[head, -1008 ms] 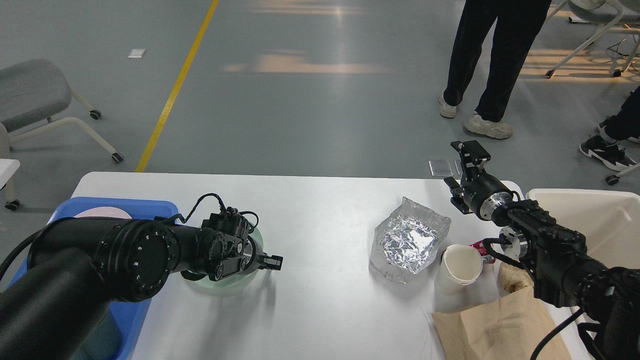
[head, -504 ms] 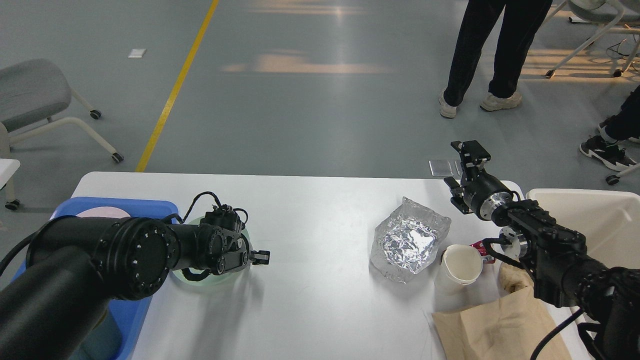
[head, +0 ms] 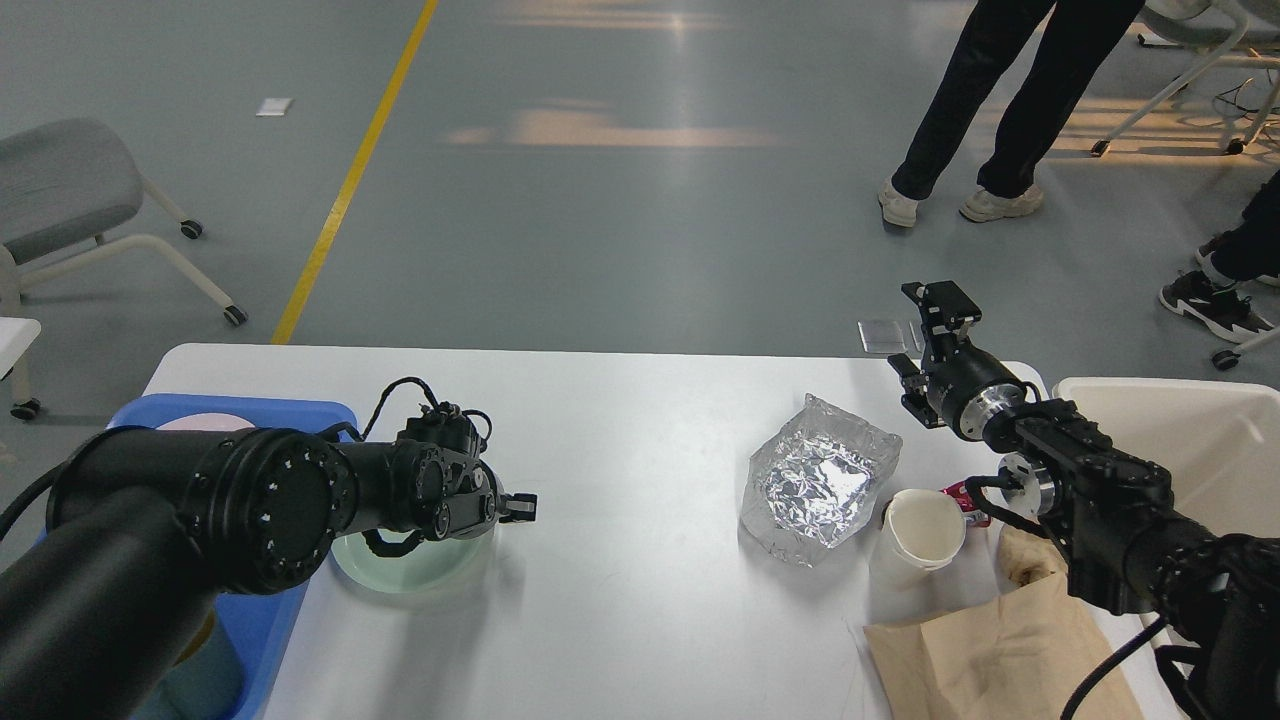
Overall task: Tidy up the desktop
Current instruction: 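Grasp the rim of the pale green plate with the left gripper, then lift the green plate and lay it on the pink plate in the tray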
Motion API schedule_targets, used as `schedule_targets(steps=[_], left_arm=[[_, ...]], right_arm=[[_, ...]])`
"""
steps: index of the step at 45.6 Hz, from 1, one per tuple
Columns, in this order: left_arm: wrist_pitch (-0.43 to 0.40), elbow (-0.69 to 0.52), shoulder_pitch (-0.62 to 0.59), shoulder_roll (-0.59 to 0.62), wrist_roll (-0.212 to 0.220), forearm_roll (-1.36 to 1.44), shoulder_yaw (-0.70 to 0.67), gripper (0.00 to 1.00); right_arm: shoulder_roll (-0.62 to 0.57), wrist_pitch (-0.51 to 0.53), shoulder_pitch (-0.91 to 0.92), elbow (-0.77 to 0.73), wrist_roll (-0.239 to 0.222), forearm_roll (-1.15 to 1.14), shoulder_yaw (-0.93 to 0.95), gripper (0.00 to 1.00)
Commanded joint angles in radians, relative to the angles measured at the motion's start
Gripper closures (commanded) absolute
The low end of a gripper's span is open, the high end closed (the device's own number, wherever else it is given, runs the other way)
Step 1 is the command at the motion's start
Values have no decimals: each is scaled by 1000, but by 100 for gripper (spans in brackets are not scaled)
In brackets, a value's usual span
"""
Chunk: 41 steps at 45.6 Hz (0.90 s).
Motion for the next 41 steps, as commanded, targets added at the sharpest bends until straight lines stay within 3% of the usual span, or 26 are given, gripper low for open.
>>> schedule_targets(steps=[1, 23, 32, 41], left_arm=[[-51, -2, -32, 0, 6, -12, -45, 100], [-250, -31, -165, -3, 18, -73, -182, 100], [-462, -92, -308, 71, 10, -122, -179, 100], [-612, -141, -417, 107, 10, -133, -168, 100]], right_arm=[[-1, 0, 1, 0, 0, 0, 0, 0], [1, 0, 0, 0, 0, 0, 0, 0], [1, 0, 0, 0, 0, 0, 0, 0], [-1, 0, 0, 0, 1, 0, 0, 0]])
